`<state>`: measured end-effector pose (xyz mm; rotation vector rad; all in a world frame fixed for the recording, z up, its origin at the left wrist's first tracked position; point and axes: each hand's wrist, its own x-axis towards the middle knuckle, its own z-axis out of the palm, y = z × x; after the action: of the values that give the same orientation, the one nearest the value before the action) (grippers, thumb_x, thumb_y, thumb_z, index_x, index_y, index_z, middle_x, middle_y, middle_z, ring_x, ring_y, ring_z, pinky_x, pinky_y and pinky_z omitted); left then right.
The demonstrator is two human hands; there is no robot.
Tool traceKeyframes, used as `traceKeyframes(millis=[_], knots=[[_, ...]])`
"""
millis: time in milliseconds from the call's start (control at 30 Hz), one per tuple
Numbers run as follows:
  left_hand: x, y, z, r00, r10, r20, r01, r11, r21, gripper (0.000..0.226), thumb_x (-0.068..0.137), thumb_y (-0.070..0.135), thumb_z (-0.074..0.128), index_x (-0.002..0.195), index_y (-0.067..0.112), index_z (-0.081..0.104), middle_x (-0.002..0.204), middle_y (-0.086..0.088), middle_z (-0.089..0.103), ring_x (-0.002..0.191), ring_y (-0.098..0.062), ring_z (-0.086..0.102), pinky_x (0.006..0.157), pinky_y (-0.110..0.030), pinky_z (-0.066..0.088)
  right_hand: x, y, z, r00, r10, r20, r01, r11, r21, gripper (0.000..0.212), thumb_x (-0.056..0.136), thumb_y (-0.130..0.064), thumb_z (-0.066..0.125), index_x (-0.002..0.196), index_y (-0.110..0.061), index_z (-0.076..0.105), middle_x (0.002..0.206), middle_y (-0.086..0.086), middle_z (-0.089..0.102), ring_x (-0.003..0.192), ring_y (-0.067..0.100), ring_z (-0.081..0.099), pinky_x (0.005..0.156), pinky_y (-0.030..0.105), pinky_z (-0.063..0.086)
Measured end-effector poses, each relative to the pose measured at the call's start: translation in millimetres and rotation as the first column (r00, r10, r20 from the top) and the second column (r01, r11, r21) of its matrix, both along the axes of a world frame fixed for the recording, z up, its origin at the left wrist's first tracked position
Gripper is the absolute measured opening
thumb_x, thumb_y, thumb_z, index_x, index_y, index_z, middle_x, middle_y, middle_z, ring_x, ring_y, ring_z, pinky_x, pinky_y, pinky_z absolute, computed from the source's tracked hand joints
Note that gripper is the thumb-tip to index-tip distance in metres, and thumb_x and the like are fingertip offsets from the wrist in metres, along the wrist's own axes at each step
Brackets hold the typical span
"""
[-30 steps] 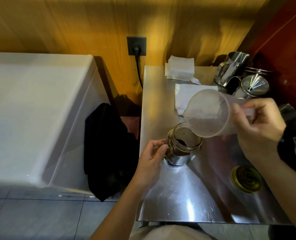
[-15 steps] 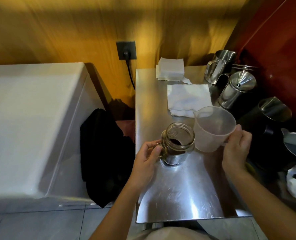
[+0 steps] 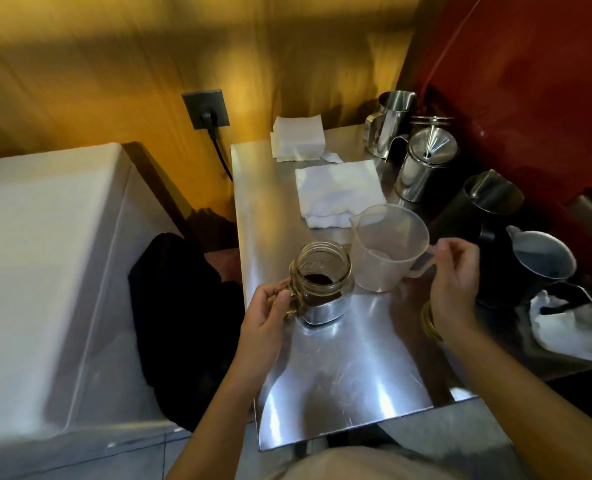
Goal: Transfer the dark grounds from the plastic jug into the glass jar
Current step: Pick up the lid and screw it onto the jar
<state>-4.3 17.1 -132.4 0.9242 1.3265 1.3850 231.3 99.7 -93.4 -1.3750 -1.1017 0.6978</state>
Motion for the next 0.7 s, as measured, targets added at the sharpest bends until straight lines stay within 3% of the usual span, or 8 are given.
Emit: traceKeyframes(millis=[67, 100, 167, 233, 300, 400, 467, 700], knots=[[0.0, 0.8, -4.0, 1.000, 0.000, 0.007, 0.000, 1.000, 0.014, 0.041, 0.071, 0.066, 0.063, 0.094, 0.032, 0.064, 0.097, 0.006, 0.073, 0.096, -0.015, 0.066, 0.082, -0.033, 0.050, 9.1, -8.5, 3.7, 0.997, 0.016, 0.082, -0.014, 1.000, -0.025, 0.004, 0.095, -0.016, 0.051, 0.097, -0.019, 0.049, 0.097, 0.004, 0.052, 0.080, -0.007, 0.054, 0.065, 0.003, 0.043], [0.7, 1.3, -5.5, 1.000, 0.004, 0.019, -0.005, 1.000, 0.019, 0.038, 0.073, 0.064, 0.064, 0.095, 0.032, 0.064, 0.096, 0.006, 0.073, 0.096, -0.016, 0.066, 0.084, -0.036, 0.049, 14.3, -13.8, 5.4, 0.990, 0.028, 0.136, -0.021, 0.999, -0.048, 0.006, 0.093, -0.014, 0.053, 0.096, -0.018, 0.051, 0.102, 0.007, 0.050, 0.086, 0.002, 0.055, 0.070, 0.007, 0.044], [1.3, 2.3, -7.9, 1.000, 0.010, 0.011, -0.011, 0.999, 0.034, 0.025, 0.081, 0.053, 0.061, 0.094, 0.033, 0.065, 0.092, 0.007, 0.073, 0.091, -0.013, 0.065, 0.082, -0.035, 0.049, 24.4, -25.6, 5.4, 0.947, 0.049, 0.318, -0.026, 0.997, -0.078, 0.005, 0.090, -0.010, 0.058, 0.093, -0.011, 0.055, 0.104, 0.010, 0.048, 0.096, 0.027, 0.053, 0.081, 0.030, 0.047], [1.4, 3.5, -7.9, 1.000, 0.004, -0.022, -0.003, 0.999, 0.043, 0.013, 0.086, 0.042, 0.055, 0.091, 0.035, 0.065, 0.088, 0.010, 0.073, 0.085, -0.007, 0.065, 0.075, -0.025, 0.051, 33.1, -35.8, 1.7, 0.849, 0.089, 0.521, -0.018, 0.990, -0.140, 0.017, 0.084, -0.011, 0.066, 0.098, -0.003, 0.058, 0.108, 0.016, 0.052, 0.102, 0.037, 0.050, 0.087, 0.050, 0.042], [1.1, 4.7, -6.9, 1.000, 0.001, -0.027, 0.000, 0.999, 0.044, 0.013, 0.086, 0.040, 0.053, 0.089, 0.034, 0.064, 0.085, 0.011, 0.072, 0.082, -0.005, 0.065, 0.073, -0.025, 0.050, 38.8, -43.1, -2.6, 0.738, 0.209, 0.642, -0.017, 0.957, -0.291, 0.039, 0.081, -0.022, 0.072, 0.112, -0.005, 0.057, 0.123, 0.019, 0.049, 0.114, 0.037, 0.042, 0.097, 0.052, 0.032], [2.7, 5.4, -7.6, 0.999, 0.026, -0.020, -0.025, 0.998, 0.050, 0.020, 0.081, 0.049, 0.056, 0.089, 0.032, 0.063, 0.084, 0.010, 0.070, 0.084, -0.009, 0.063, 0.078, -0.034, 0.047, 45.1, -51.0, -13.1, 0.608, 0.378, 0.698, 0.000, 0.880, -0.476, 0.064, 0.079, -0.042, 0.069, 0.131, -0.015, 0.044, 0.143, 0.013, 0.035, 0.128, 0.034, 0.029, 0.105, 0.051, 0.023], [3.0, 6.1, -10.0, 0.999, 0.045, 0.002, -0.045, 0.998, 0.047, 0.027, 0.079, 0.056, 0.060, 0.089, 0.032, 0.063, 0.084, 0.008, 0.068, 0.086, -0.014, 0.062, 0.080, -0.039, 0.046, 45.7, -55.4, -17.4, 0.570, 0.409, 0.713, 0.002, 0.867, -0.499, 0.064, 0.081, -0.043, 0.067, 0.133, -0.018, 0.039, 0.145, 0.011, 0.032, 0.129, 0.034, 0.029, 0.106, 0.051, 0.024], [-2.0, 6.7, -19.8, 0.991, 0.070, -0.114, -0.070, 0.998, 0.010, 0.038, 0.078, 0.066, 0.058, 0.094, 0.032, 0.061, 0.086, 0.006, 0.068, 0.084, -0.013, 0.065, 0.078, -0.043, 0.049, 41.2, -56.3, -13.8, 0.649, 0.372, 0.664, -0.013, 0.878, -0.479, 0.055, 0.079, -0.030, 0.072, 0.125, -0.015, 0.045, 0.134, 0.012, 0.043, 0.119, 0.032, 0.038, 0.100, 0.044, 0.032]])
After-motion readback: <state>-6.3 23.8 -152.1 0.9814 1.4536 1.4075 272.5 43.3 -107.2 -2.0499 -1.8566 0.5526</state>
